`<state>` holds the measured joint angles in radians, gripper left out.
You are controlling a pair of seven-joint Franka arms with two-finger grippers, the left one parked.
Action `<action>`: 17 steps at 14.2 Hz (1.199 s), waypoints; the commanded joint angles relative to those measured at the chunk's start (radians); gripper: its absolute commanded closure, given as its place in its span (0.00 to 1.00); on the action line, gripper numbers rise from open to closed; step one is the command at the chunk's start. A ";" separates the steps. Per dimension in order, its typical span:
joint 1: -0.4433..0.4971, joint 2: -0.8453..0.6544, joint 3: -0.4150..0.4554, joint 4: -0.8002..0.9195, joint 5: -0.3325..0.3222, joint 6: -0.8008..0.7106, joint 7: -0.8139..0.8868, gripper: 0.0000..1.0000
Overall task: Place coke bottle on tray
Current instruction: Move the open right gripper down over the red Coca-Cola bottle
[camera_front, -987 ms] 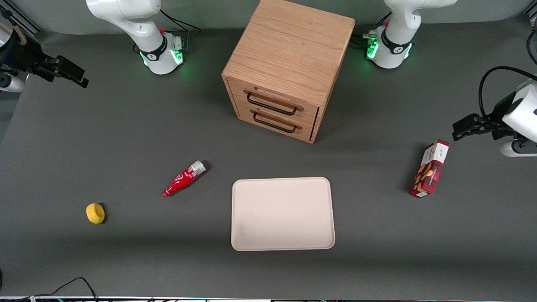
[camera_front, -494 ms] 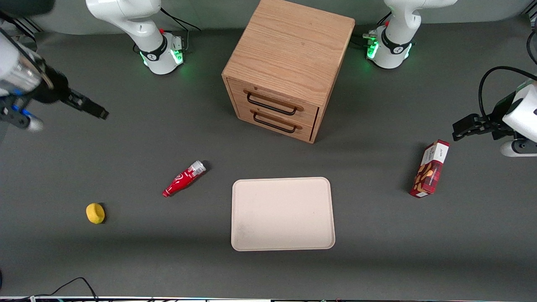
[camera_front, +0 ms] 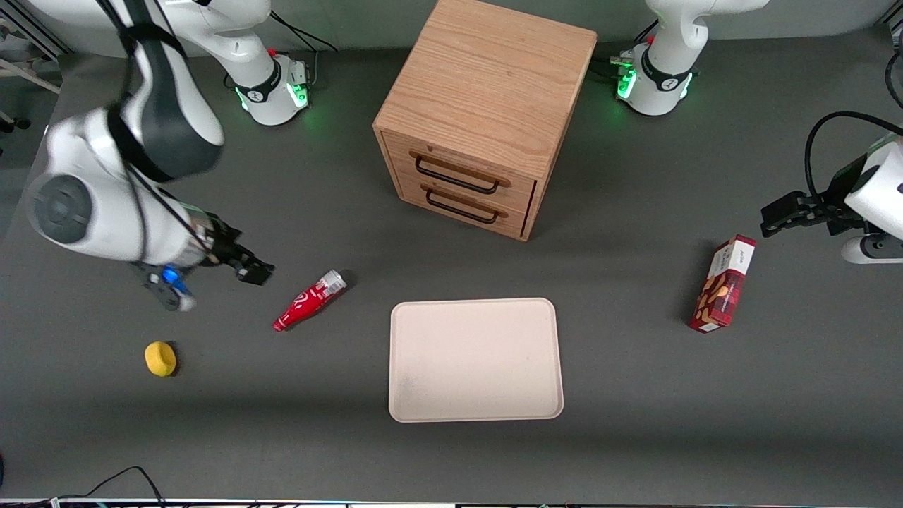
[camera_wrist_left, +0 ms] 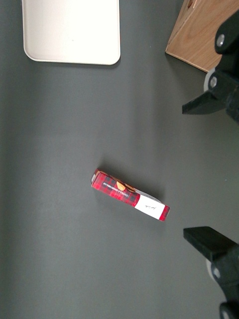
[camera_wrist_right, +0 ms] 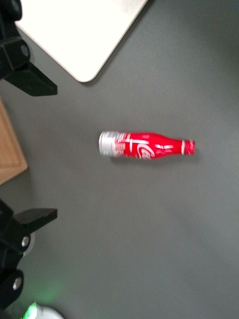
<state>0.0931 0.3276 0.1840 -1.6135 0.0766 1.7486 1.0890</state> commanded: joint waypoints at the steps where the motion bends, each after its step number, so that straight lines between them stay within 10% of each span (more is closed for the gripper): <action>1: 0.002 0.034 0.006 -0.064 -0.007 0.106 0.046 0.00; 17: -0.007 0.223 -0.008 -0.312 -0.069 0.652 0.046 0.00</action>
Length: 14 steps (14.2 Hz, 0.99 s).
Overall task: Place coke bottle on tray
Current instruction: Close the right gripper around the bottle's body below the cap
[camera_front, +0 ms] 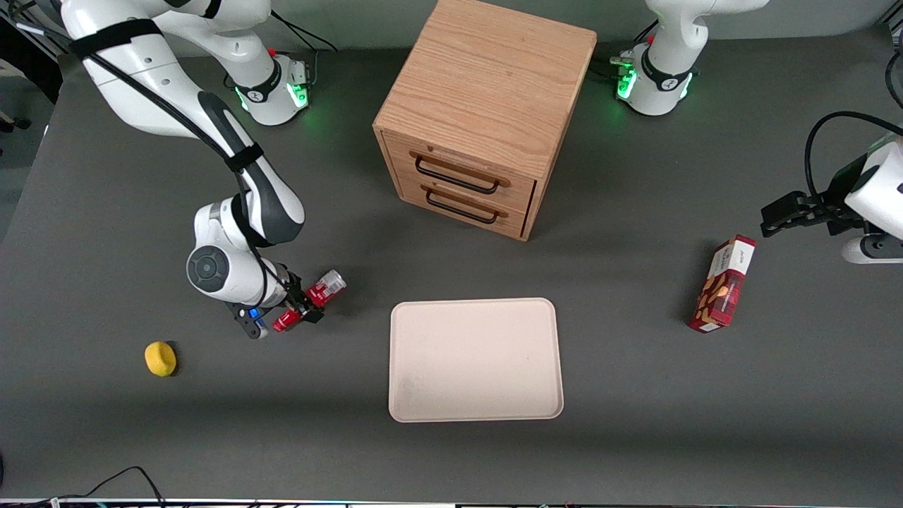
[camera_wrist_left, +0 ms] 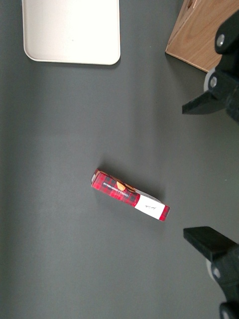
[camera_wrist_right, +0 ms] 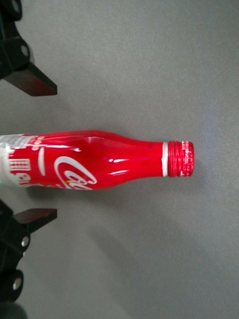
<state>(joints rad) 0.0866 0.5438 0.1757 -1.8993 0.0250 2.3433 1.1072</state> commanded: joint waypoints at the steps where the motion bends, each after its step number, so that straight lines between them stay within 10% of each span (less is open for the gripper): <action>1: 0.001 0.018 -0.001 -0.029 -0.017 0.073 0.028 0.00; 6: -0.001 0.056 -0.004 -0.029 -0.019 0.109 0.023 0.04; 10: -0.001 0.062 -0.004 -0.023 -0.033 0.103 -0.012 1.00; 14: 0.001 0.042 -0.002 -0.008 -0.033 0.074 -0.017 1.00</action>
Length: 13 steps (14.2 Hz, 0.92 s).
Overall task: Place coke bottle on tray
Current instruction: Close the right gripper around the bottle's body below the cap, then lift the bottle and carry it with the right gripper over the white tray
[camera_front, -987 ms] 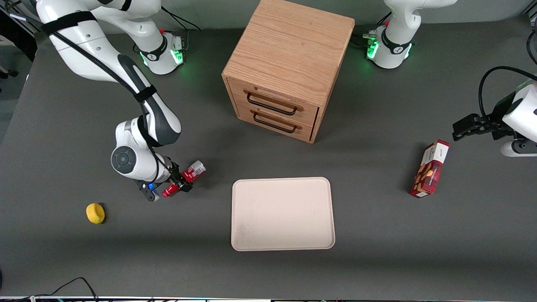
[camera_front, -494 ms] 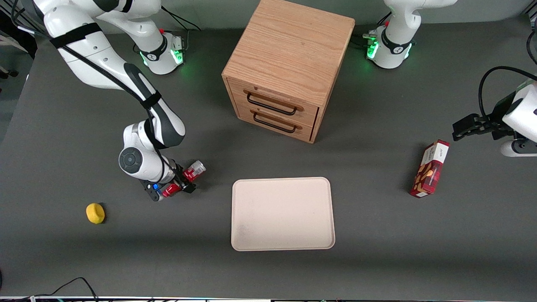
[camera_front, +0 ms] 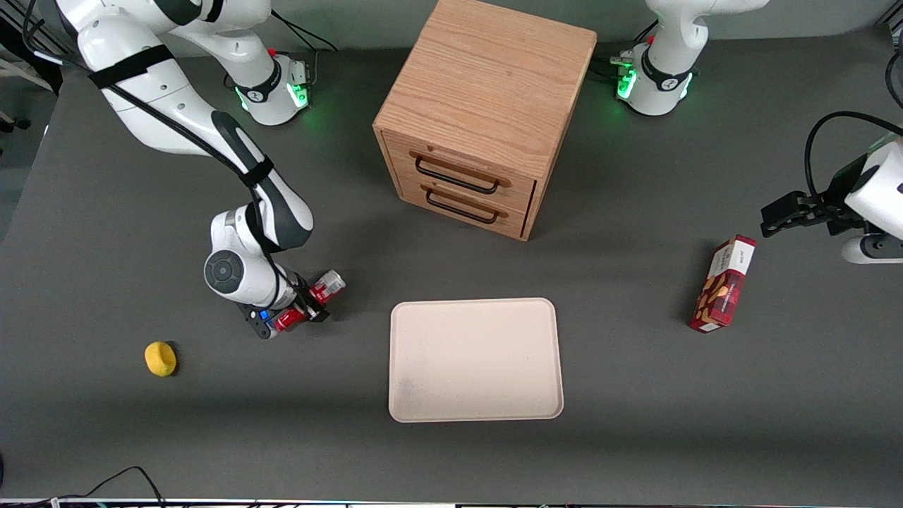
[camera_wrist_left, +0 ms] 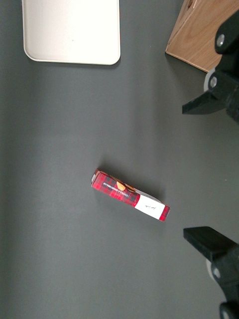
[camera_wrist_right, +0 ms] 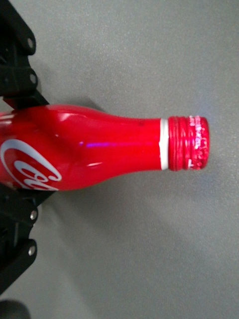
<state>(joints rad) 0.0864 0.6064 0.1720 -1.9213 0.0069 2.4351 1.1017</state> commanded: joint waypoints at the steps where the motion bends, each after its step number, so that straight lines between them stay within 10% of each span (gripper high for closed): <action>1: 0.003 -0.030 0.001 0.039 -0.015 -0.066 -0.011 1.00; 8: 0.006 -0.086 0.072 0.401 -0.012 -0.549 -0.074 1.00; 13: 0.007 -0.050 0.161 0.521 -0.004 -0.634 -0.347 1.00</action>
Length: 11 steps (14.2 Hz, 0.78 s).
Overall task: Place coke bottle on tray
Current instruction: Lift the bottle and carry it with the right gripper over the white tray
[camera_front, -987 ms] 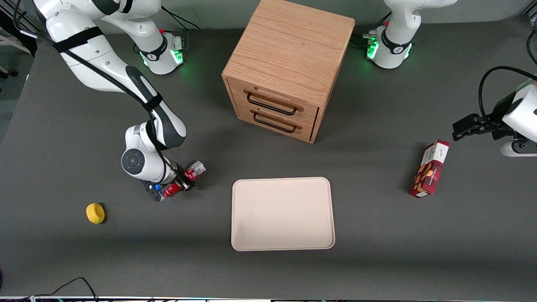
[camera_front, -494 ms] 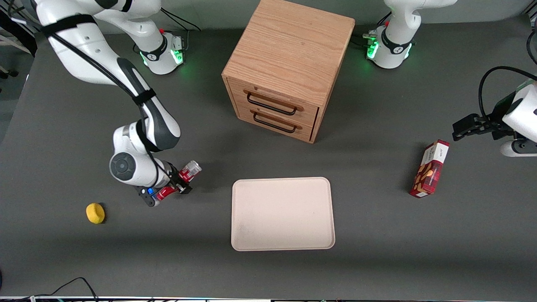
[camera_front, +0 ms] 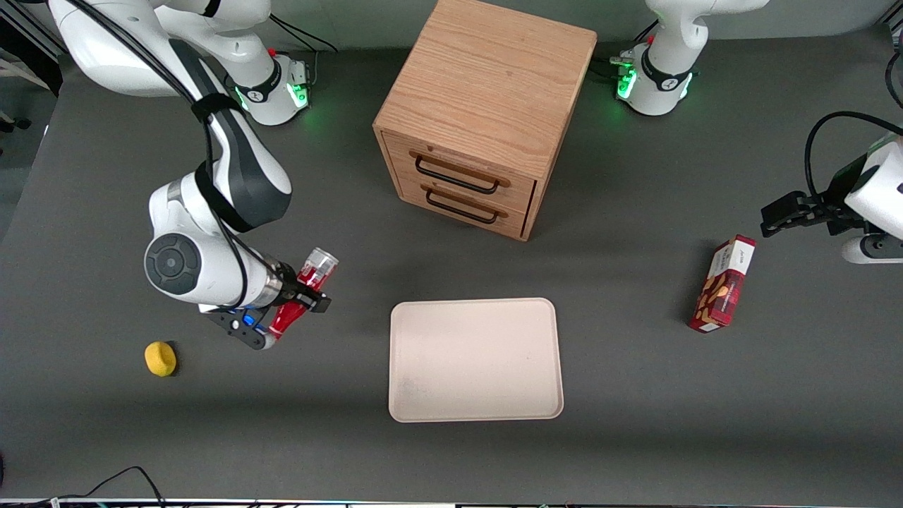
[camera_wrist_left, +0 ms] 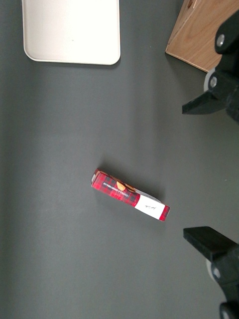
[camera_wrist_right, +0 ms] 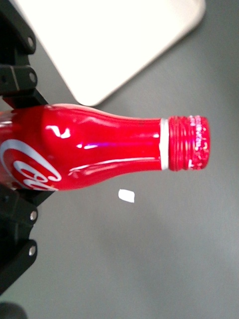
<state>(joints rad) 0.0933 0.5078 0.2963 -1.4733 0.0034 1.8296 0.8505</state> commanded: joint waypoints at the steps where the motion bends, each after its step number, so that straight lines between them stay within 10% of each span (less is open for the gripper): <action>1: 0.008 0.075 0.058 0.106 -0.002 -0.029 -0.152 1.00; 11: 0.105 0.320 0.086 0.268 -0.020 0.175 -0.375 1.00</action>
<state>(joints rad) 0.1943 0.7777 0.3746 -1.2648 0.0011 1.9803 0.4958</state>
